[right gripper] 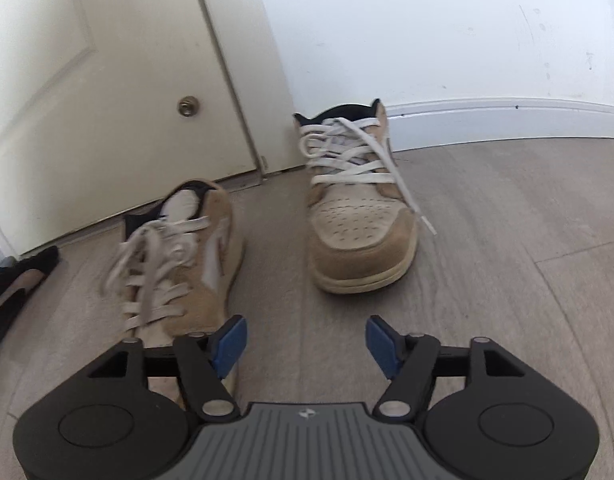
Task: Organize scattered shoes
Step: 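Lower the tan sneaker beside its mate and open the right tool, then push the tan sneaker pair together against the wall with the right tool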
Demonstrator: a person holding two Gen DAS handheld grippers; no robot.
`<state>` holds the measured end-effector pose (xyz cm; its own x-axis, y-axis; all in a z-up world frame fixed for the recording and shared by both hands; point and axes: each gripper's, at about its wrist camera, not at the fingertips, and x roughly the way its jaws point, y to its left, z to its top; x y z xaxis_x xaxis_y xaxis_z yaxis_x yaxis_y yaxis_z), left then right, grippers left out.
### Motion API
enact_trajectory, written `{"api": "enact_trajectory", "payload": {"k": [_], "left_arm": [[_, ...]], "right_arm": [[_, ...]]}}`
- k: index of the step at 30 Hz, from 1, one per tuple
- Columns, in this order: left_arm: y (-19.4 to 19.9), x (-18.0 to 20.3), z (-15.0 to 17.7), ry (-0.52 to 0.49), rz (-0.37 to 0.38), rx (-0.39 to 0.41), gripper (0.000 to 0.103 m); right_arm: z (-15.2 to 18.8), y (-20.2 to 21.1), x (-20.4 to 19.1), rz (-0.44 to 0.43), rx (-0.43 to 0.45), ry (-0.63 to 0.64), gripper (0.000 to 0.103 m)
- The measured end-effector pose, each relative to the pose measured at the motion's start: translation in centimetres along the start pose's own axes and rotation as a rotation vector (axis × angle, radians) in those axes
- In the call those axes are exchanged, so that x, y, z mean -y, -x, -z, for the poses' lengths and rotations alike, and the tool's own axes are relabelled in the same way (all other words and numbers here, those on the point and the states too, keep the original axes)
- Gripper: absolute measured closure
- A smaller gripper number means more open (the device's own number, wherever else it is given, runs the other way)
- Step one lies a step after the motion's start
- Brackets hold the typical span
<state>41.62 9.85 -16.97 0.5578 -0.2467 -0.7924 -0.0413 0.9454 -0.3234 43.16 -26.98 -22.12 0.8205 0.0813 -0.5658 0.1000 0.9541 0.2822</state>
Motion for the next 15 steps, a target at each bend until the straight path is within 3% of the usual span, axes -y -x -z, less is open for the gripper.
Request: {"api": "enact_trajectory", "payload": {"k": [2, 7, 11, 15], "left_arm": [[0.2, 0.0, 0.0, 0.000, 0.005, 0.004, 0.028], [0.8, -0.3, -0.1, 0.000, 0.011, 0.018, 0.028], [1.1, -1.0, -0.2, 0.020, 0.010, 0.023, 0.028], [0.7, -1.5, -0.3, 0.044, 0.016, 0.016, 0.028]], "right_arm": [[0.4, 0.9, -1.8, -0.048, 0.017, 0.028, 0.018], [1.1, -1.0, -5.4, -0.077, -0.051, 0.137, 0.018], [1.8, -2.6, -7.4, -0.047, -0.096, 0.211, 0.018], [1.9, -3.4, -8.2, 0.010, -0.097, 0.208, 0.021]]}}
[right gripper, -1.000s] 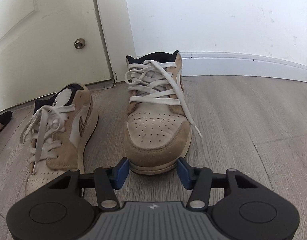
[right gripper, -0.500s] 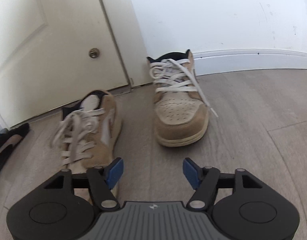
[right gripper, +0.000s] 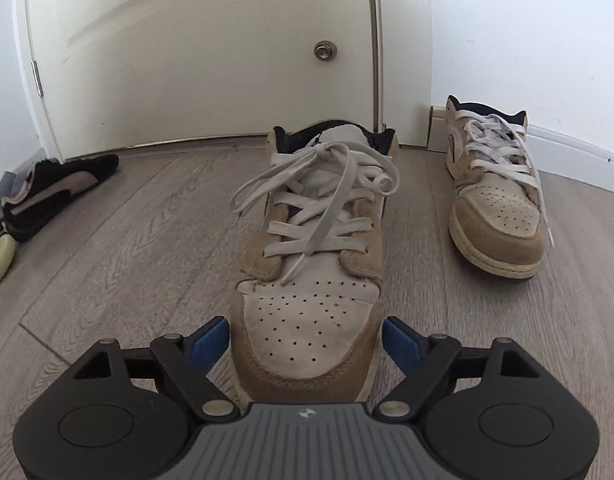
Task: Organize scattered shoes
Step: 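Push the tan sneaker pair together against the wall with the right tool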
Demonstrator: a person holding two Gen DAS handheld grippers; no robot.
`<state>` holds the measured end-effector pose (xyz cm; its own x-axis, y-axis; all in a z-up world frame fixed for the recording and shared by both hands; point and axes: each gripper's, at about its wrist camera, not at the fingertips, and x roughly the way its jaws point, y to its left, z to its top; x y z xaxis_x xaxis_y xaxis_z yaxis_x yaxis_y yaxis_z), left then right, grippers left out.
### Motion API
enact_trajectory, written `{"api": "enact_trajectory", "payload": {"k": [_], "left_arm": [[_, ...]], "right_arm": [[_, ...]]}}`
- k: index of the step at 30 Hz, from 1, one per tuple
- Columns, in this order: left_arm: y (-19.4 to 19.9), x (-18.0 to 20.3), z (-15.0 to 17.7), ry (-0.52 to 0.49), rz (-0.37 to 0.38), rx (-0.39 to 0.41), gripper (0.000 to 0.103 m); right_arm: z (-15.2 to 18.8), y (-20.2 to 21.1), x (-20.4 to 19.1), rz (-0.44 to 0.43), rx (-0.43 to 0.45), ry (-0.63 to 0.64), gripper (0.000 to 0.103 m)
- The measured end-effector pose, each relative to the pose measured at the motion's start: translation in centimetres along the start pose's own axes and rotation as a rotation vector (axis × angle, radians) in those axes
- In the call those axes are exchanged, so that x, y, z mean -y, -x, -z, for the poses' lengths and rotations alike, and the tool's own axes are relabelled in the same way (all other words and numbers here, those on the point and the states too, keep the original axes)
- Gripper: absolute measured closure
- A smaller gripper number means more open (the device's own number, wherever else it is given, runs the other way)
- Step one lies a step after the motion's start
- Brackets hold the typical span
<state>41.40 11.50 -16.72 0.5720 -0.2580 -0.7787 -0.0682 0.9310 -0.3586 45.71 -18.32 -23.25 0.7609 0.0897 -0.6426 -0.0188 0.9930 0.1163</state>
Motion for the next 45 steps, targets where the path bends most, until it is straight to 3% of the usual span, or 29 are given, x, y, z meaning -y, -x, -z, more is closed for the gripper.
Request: {"api": "enact_trajectory", "payload": {"k": [4, 19, 22, 26, 27, 28, 29, 30, 31, 40, 45], "left_arm": [[-0.3, -0.1, 0.0, 0.001, -0.003, -0.002, 0.028], [-1.0, -0.7, -0.1, 0.012, -0.010, -0.010, 0.028], [-0.9, -0.7, -0.1, 0.011, -0.006, -0.009, 0.028], [-0.7, -0.7, -0.2, 0.004, -0.005, 0.000, 0.028], [-0.6, -0.7, -0.2, 0.005, -0.004, 0.001, 0.028], [-0.6, -0.8, -0.2, 0.009, -0.003, 0.002, 0.028], [-0.6, -0.8, -0.2, 0.013, 0.000, 0.002, 0.028], [-0.6, -0.8, -0.2, 0.016, 0.003, 0.002, 0.028], [-0.5, -0.8, -0.2, 0.017, 0.004, 0.002, 0.028], [-0.3, -0.6, -0.3, 0.010, 0.006, 0.007, 0.028], [-0.5, -0.9, -0.4, 0.028, 0.007, 0.005, 0.028]], "right_arm": [[-0.3, -0.5, -0.7, 0.086, 0.019, -0.060, 0.024], [-5.4, -6.3, 4.7, 0.192, 0.053, -0.132, 0.025], [-5.1, -6.1, 4.3, 0.201, 0.058, -0.117, 0.026], [-3.9, -3.6, 4.3, 0.179, 0.082, -0.204, 0.026], [-3.3, -2.6, 4.1, 0.171, 0.089, -0.189, 0.031], [-2.5, -1.6, 3.9, 0.163, 0.094, -0.173, 0.051], [-1.8, -0.6, 3.7, 0.155, 0.100, -0.156, 0.062], [-1.3, -0.1, 3.7, 0.149, 0.090, -0.150, 0.090], [-0.8, 0.2, 3.9, 0.137, 0.080, -0.162, 0.102], [-1.4, -1.1, 3.9, 0.098, 0.069, -0.124, 0.102], [-1.5, -1.7, 3.7, 0.120, 0.067, -0.142, 0.102]]}}
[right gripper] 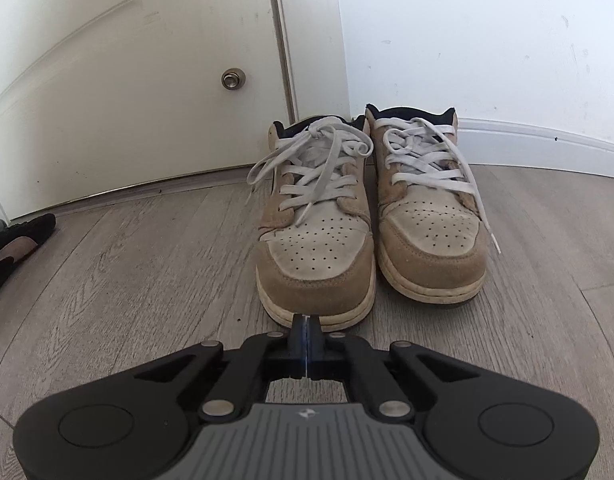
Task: Organize scattered shoes
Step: 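Push the tan sneaker pair together against the wall with the right tool, then move the left tool to the pale green slide and grasp it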
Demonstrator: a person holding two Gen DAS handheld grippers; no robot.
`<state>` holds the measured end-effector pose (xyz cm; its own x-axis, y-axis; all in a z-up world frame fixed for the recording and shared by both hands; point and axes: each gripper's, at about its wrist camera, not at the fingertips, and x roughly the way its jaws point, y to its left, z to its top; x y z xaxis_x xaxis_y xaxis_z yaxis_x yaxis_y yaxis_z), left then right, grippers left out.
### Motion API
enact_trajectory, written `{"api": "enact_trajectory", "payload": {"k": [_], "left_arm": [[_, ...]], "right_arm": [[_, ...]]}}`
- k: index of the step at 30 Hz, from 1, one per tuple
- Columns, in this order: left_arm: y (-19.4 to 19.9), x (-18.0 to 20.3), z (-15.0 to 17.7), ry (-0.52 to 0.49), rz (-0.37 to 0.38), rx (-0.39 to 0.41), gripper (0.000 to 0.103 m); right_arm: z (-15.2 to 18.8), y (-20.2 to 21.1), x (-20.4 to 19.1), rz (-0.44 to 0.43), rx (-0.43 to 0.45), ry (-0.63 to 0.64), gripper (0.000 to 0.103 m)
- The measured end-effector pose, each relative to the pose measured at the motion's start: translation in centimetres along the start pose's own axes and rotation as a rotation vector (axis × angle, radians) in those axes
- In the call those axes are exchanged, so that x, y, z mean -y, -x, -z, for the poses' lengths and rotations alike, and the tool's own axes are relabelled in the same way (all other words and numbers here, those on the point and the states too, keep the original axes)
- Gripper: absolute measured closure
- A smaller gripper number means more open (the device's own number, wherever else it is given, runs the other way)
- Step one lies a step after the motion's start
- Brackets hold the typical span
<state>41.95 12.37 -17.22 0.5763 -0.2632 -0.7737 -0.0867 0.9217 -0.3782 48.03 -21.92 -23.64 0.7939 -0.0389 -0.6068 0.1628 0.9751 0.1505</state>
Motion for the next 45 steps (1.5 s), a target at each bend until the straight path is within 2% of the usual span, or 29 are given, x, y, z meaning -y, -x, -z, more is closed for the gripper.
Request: {"api": "enact_trajectory", "payload": {"k": [11, 15, 17, 19, 20, 22, 24, 29, 35, 41, 43, 45], "left_arm": [[-0.2, -0.1, 0.2, -0.003, 0.001, -0.008, 0.028], [0.1, -0.2, 0.1, -0.004, -0.010, 0.005, 0.028], [0.6, -0.4, -0.2, -0.010, -0.038, 0.034, 0.028], [1.1, -0.9, -0.5, 0.000, -0.063, 0.062, 0.025], [1.4, -1.3, -0.8, 0.013, -0.075, 0.075, 0.025], [1.8, -2.4, -1.3, 0.039, -0.092, 0.088, 0.025], [2.3, -3.4, -1.9, 0.048, -0.123, 0.103, 0.025], [5.0, -6.1, -4.1, 0.010, -0.237, 0.197, 0.025], [5.7, -11.4, -7.3, 0.030, -0.317, 0.289, 0.025], [1.8, -14.7, -7.9, -0.013, -0.442, 0.274, 0.025], [0.9, -15.3, -7.6, -0.039, -0.447, 0.270, 0.035], [0.1, -15.3, -7.4, -0.083, -0.464, 0.269, 0.039]], "right_arm": [[-1.0, -0.8, 0.1, 0.031, 0.014, -0.020, 0.103], [-1.0, -0.6, 0.6, 0.009, -0.007, -0.055, 0.097], [-0.9, 0.2, 0.3, 0.003, -0.029, -0.052, 0.084], [-0.8, 1.0, 0.0, -0.003, -0.050, -0.049, 0.055], [-0.4, 1.7, -0.5, -0.022, -0.047, -0.037, 0.048], [0.2, 3.1, -1.3, -0.063, -0.039, -0.011, 0.021], [1.3, 5.2, -2.5, -0.145, -0.016, 0.009, 0.017], [3.6, 8.2, -5.7, -0.259, -0.078, 0.007, 0.014], [5.7, 9.6, -8.5, -0.301, -0.125, 0.043, 0.014], [5.9, 10.6, -9.5, -0.307, -0.120, 0.056, 0.014], [5.9, 10.6, -9.5, -0.299, -0.115, 0.059, 0.014], [6.0, 10.6, -9.3, -0.287, -0.118, 0.053, 0.014]]}}
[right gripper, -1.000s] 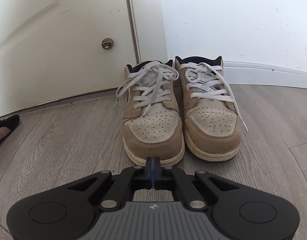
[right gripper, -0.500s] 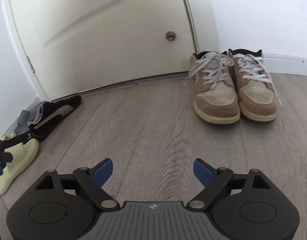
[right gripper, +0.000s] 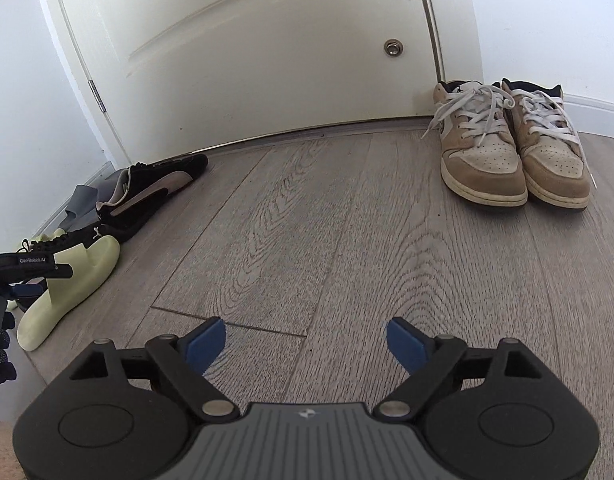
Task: Organize scattered shoes
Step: 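Move the left tool to the pale green slide and grasp it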
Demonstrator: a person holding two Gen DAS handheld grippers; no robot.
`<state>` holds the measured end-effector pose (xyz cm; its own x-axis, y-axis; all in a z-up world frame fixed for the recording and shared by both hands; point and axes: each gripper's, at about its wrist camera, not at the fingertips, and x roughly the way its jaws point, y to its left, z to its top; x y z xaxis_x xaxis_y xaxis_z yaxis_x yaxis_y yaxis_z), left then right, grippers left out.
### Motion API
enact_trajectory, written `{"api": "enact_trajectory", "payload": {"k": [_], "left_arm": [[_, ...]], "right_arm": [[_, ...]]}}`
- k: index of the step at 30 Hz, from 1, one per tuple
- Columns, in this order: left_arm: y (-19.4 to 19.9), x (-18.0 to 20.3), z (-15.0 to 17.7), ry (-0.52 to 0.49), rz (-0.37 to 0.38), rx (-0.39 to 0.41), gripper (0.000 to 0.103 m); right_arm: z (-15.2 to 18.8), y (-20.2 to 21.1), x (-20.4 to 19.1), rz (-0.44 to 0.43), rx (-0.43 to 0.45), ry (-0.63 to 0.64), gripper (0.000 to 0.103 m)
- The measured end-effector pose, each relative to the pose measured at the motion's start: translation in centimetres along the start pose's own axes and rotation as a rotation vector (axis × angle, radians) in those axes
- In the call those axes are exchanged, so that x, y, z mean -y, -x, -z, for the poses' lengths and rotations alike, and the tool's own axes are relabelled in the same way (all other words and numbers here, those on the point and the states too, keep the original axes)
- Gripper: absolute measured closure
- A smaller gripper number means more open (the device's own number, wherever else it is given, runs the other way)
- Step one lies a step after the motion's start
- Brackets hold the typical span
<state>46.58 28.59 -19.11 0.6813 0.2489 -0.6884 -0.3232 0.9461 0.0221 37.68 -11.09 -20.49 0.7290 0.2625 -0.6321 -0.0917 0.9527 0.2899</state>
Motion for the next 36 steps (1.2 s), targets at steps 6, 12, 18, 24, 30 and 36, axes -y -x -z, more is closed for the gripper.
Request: {"api": "enact_trajectory", "payload": {"k": [6, 12, 18, 24, 30, 36], "left_arm": [[-0.1, -0.2, 0.2, -0.046, -0.047, 0.035, 0.072], [0.2, -1.0, 0.0, -0.012, -0.016, 0.027, 0.090], [-0.4, 0.8, 0.1, -0.069, 0.066, 0.008, 0.078], [-1.1, 3.3, 0.7, -0.175, 0.040, 0.007, 0.079], [0.4, 4.8, 1.1, -0.174, 0.177, -0.040, 0.092], [3.0, 11.2, 2.7, -0.321, 0.346, -0.067, 0.092]], "right_arm": [[0.2, -0.2, 0.5, 0.020, -0.010, -0.021, 0.014], [0.3, -0.1, 0.4, 0.013, -0.014, -0.020, 0.014], [0.5, 0.1, 0.6, 0.017, -0.022, -0.028, 0.014], [0.6, 0.1, 1.0, 0.037, -0.026, -0.040, 0.014], [0.7, 0.1, 1.6, 0.048, -0.035, -0.059, 0.014], [0.6, 0.6, 2.7, 0.065, -0.020, -0.083, 0.014]]}}
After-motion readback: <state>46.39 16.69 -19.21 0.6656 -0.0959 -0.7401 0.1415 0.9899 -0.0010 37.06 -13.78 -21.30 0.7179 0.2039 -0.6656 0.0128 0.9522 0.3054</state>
